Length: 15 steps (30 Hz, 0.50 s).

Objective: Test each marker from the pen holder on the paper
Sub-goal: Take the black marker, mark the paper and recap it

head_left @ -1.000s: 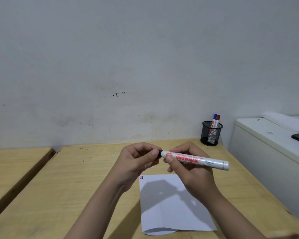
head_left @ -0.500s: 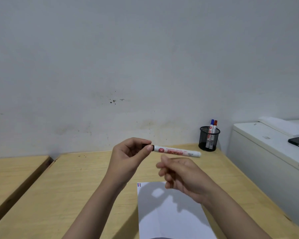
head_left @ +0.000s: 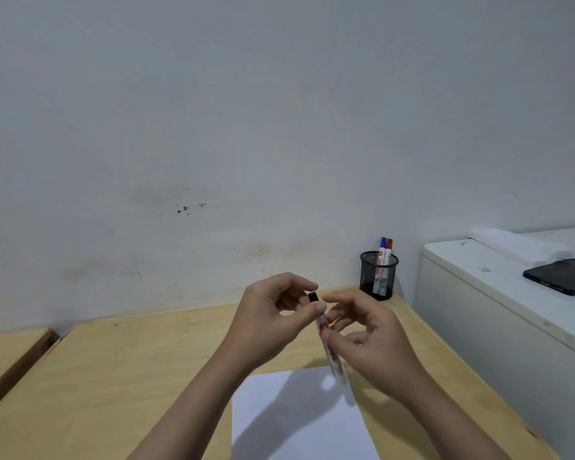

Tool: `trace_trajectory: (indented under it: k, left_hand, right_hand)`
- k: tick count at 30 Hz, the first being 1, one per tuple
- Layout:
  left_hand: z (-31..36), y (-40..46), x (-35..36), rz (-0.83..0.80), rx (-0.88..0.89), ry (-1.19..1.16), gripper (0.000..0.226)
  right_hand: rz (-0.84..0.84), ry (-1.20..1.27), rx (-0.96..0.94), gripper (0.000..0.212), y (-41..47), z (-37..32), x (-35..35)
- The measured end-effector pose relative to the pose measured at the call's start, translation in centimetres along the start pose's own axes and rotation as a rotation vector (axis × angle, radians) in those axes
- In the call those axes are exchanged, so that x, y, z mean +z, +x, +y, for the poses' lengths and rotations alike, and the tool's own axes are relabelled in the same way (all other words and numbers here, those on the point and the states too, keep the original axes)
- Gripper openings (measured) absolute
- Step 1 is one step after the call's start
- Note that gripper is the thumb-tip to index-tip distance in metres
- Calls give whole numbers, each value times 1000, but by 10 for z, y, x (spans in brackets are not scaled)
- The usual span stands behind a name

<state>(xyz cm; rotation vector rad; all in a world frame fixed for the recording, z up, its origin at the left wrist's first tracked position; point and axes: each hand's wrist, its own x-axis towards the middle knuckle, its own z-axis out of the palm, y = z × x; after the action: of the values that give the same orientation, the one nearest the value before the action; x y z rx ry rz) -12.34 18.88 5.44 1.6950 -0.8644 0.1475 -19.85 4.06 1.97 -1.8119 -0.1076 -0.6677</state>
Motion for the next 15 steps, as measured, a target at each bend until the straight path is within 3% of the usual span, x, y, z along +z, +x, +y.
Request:
trace_trajectory:
  k: [5,9,15]
  left_hand:
    - [-16,36,39,-6,32,19,11]
    - [-45,88,74,-16,21,71,11]
    - [-109,166,136,-116,18,320,29]
  right_hand:
    - [185,-54,-82,62,25,22,-41]
    - [420,-94,-72,52,82,42,-93]
    - [682,-213,-50,43,182,84,-148]
